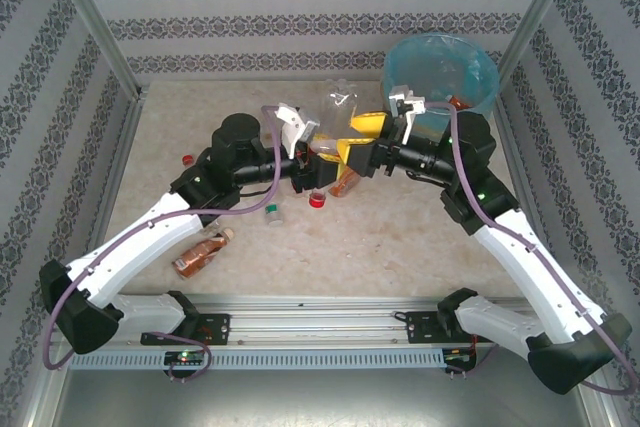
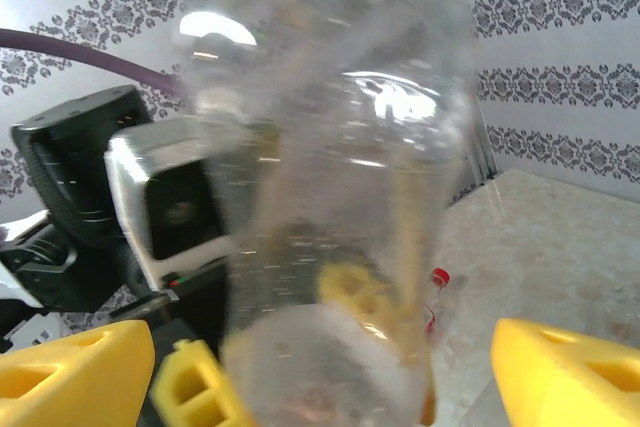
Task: Put the plastic bottles in the bin
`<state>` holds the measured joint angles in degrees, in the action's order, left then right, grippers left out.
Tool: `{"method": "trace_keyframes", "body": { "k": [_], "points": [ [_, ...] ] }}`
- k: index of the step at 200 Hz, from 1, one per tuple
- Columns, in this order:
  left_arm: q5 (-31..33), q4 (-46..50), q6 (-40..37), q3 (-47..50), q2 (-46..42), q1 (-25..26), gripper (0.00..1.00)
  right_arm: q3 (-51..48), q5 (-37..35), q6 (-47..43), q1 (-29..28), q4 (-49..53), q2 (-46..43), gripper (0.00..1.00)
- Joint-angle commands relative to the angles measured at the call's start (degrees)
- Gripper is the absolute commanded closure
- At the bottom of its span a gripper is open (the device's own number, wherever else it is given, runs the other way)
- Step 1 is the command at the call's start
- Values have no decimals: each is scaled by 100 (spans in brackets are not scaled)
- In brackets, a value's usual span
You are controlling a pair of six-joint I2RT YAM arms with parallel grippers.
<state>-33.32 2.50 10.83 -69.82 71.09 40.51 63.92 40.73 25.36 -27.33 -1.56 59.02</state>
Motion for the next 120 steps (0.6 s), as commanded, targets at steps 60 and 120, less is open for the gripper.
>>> {"method": "trace_keyframes", "body": {
  "k": [60,120],
  "points": [
    [-970,-486,-129,119,-76,211,48,548,513,-91,-585,-276,550,17],
    [-883,-617,-160,170,-141,211,45,448,349,-42,-650,-355,487,35]
  ]
}}
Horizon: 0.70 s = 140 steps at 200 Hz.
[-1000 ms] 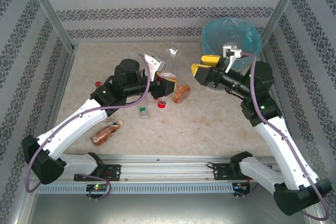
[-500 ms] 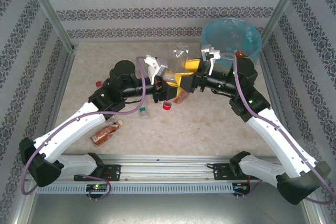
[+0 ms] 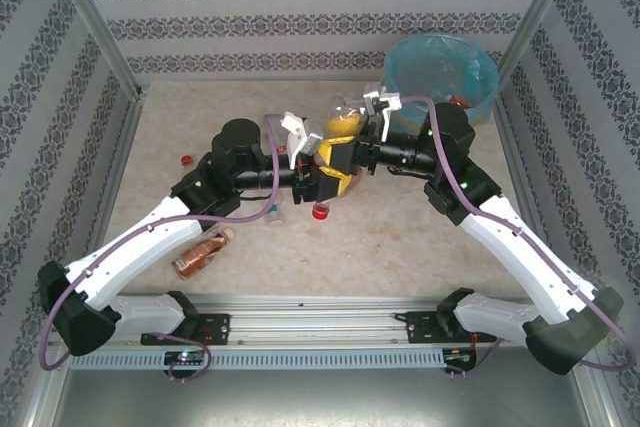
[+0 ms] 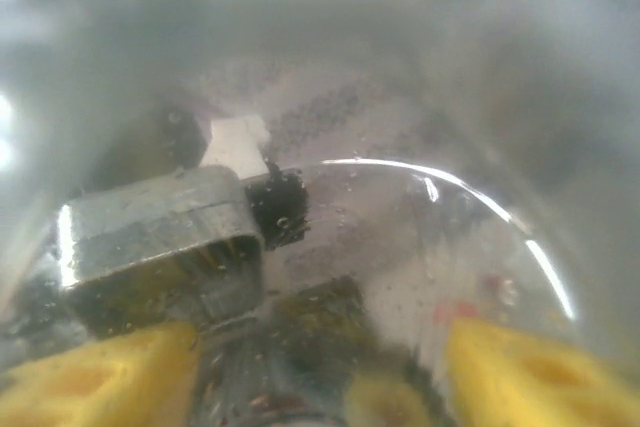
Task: Put the plastic bottles in the bin
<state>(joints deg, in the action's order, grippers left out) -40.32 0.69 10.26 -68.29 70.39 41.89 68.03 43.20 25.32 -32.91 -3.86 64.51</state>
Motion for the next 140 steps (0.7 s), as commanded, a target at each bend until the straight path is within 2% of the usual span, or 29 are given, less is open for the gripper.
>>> {"method": "trace_keyframes", "body": {
  "k": [1,36,60,111,140],
  "points": [
    [-177,-437,-103,22,-74,74,45,32,97,-37,-93,-125,-61,35],
    [86,-665,-47,193,-151,69,38,-52,-148,-80,-93,-72,-188,37],
    [320,-842,5,326,-236,71,35,-142,-486,-104,-67,-71,-272,45],
    [594,-910,-63,413,-253,67,27,-111,-701,-68,-6,-63,-307,47],
    [750,-969,-117,463,-262,65,23,-136,-1035,-17,68,-53,-368,53]
  ]
}}
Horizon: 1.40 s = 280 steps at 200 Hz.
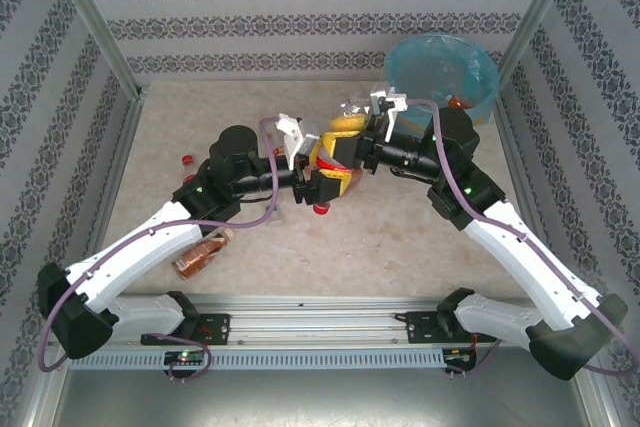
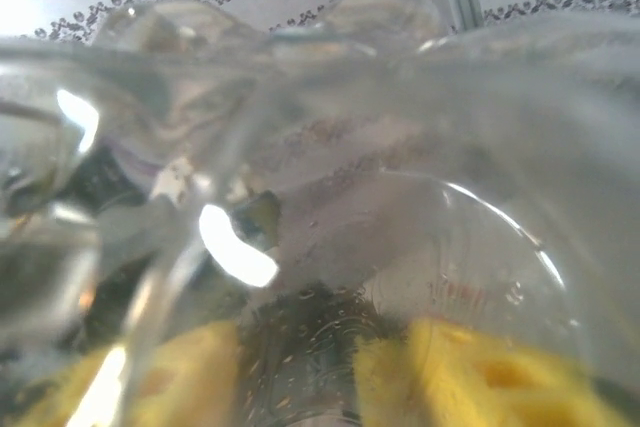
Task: Put the plastic bottles in the bin
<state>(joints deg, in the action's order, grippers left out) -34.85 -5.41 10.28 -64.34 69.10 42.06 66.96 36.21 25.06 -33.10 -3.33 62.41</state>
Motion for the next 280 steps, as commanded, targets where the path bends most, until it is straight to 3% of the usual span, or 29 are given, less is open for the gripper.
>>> {"method": "trace_keyframes", "body": {
  "k": [1,75,119,175,280],
  "points": [
    [210,-362,-117,73,-134,48,22,-32,-343,13,91,-101,-159,53],
    [1121,-773,-184,725,-633,48,0,-74,-963,231,670,111,-219,55],
    [1516,-860,-347,867,-841,48,0,25,-1122,343,1191,165,-99,55],
    [2158,-961,-457,1082,-1057,48,0,405,-1250,-176,1852,384,172,56],
    [4034,-901,-377,1189,-818,50,0,1236,-1600,-914,2783,416,1221,57]
  ]
}}
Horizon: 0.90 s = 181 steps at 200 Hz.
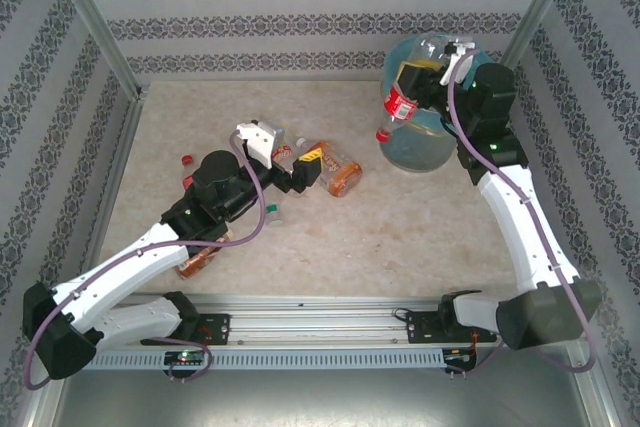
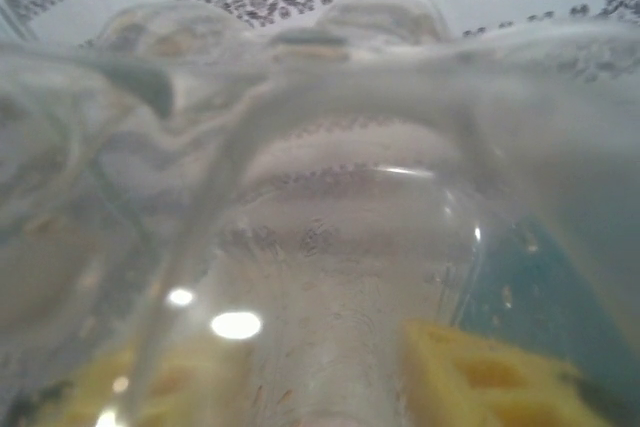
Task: Put the plastic bottles in the bin
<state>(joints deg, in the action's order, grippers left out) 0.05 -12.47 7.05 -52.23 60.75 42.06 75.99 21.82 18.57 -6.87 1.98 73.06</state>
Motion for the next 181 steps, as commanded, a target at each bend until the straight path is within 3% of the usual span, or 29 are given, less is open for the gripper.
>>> {"method": "trace_keyframes", "body": {
  "k": [1,48,98,137,181],
  "points": [
    [555,-191,-58,-23,16,49,0,344,-161,-265,169,-117,165,57],
    [938,-286,-128,-17,49,47,0,735,-333,-378,436,-189,479,57],
    [1273,-341,-157,18,94,46,0,1086,-739,-1063,472,11,817,57],
    [1606,-504,-204,71,118,39,0,1249,-577,-1355,468,185,1124,57],
    [1773,-697,-239,117,126,39,0,1281,-179,-1086,469,137,1100,57]
  ]
}}
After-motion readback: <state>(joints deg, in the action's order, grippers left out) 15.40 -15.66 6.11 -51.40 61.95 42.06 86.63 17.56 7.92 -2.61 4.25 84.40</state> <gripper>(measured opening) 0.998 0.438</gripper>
